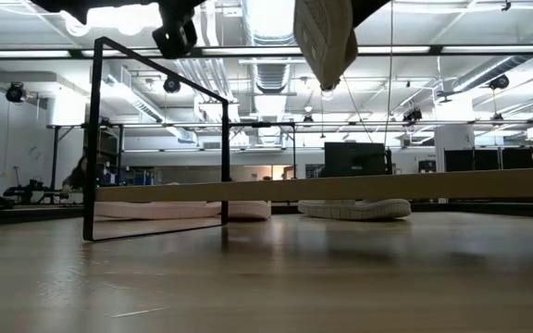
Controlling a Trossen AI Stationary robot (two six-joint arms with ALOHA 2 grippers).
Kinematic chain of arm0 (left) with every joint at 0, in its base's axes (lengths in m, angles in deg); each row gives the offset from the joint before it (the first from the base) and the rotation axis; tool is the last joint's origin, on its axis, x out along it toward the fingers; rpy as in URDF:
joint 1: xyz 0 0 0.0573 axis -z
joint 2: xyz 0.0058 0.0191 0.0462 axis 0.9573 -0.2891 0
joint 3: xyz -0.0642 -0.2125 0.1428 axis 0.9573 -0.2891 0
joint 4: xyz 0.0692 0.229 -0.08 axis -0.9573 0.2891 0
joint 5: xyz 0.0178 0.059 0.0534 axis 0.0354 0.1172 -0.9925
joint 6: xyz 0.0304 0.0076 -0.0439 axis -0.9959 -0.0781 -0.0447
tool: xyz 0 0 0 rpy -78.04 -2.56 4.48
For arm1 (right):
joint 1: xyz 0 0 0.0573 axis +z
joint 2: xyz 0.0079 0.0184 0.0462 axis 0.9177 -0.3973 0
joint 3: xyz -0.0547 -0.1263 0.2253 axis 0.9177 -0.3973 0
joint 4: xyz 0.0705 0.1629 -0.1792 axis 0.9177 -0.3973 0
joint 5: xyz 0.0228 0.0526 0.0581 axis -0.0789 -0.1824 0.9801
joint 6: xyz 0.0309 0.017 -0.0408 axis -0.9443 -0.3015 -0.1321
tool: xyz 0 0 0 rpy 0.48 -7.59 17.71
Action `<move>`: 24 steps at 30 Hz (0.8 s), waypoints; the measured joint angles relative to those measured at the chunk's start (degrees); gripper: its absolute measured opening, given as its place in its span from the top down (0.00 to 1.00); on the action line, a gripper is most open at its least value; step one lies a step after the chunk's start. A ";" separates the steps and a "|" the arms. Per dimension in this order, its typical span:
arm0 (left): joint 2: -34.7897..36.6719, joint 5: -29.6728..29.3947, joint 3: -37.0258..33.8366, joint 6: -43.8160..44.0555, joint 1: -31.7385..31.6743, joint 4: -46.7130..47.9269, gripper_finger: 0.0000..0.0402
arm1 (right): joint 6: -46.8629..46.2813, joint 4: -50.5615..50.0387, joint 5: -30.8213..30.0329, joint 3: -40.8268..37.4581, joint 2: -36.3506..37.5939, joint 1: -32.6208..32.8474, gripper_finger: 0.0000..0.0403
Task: Pick and place slides into the shelf
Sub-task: Put the right gray slipper on the shelf
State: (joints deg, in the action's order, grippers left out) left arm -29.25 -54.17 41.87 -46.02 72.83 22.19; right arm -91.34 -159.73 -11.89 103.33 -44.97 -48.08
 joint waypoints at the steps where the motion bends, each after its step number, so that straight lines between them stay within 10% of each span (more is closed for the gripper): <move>1: -0.55 -0.43 0.01 0.97 0.00 0.04 0.55 | 0.14 0.00 0.00 -0.02 0.00 -0.13 0.98; 24: -6.73 -17.97 5.87 13.26 0.76 2.45 0.56 | 5.88 9.00 -5.86 -0.04 -0.22 -7.68 0.98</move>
State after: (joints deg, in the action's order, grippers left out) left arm -35.98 -72.14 47.74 -32.75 73.60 24.64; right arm -85.46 -150.73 -17.75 103.29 -45.19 -55.76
